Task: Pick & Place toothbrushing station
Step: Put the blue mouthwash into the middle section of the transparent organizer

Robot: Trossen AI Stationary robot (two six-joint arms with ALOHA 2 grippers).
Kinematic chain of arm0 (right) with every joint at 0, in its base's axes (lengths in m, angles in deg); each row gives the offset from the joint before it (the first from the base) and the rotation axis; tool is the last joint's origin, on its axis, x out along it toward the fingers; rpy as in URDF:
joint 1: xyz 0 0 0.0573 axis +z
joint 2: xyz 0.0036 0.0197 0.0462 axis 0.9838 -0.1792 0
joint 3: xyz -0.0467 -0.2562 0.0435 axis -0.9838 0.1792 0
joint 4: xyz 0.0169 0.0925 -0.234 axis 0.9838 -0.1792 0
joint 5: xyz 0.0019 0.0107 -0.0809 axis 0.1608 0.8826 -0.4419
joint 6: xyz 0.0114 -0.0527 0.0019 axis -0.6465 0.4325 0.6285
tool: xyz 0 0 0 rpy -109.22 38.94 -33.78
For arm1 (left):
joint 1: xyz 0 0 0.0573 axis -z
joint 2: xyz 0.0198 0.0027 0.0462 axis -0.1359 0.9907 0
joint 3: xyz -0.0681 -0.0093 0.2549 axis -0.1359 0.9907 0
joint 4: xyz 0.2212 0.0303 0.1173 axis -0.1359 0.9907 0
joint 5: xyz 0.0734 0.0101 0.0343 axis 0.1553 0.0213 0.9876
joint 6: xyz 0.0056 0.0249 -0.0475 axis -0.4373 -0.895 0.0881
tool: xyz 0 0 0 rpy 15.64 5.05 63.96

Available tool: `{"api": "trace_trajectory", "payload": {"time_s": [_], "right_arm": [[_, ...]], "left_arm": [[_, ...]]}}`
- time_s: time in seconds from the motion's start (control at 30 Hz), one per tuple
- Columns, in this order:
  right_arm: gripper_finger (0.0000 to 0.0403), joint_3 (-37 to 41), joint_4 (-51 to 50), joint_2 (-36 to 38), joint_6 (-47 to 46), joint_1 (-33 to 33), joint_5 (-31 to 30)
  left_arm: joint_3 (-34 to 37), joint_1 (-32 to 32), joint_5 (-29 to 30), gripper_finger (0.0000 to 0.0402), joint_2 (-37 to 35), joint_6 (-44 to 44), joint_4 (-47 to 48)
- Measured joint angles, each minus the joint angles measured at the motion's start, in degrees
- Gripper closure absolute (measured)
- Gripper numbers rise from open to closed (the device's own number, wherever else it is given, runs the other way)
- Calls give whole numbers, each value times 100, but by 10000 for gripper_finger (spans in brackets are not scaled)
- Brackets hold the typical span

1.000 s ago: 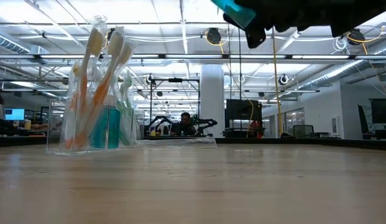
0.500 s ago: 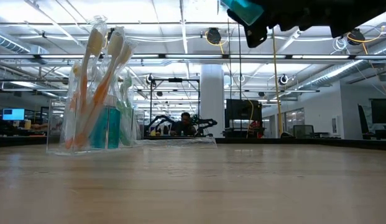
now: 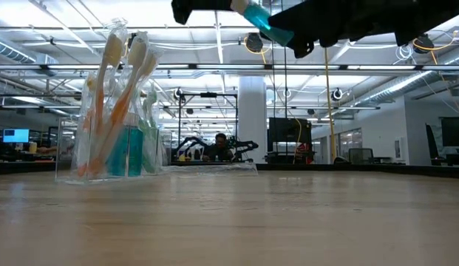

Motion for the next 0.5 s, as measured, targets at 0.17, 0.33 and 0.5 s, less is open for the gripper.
{"api": "trace_trajectory", "payload": {"time_s": [0.17, 0.33, 0.5], "right_arm": [[241, -1, 85, -28, 20, -2, -9], [240, -2, 51, -27, 22, -2, -2], [234, -2, 101, -24, 21, -2, 2]], "left_arm": [[0, -175, 12, 170, 11, 19, 139], [0, -272, 9, 169, 13, 59, 239], [0, -277, 11, 169, 11, -9, 334]]}}
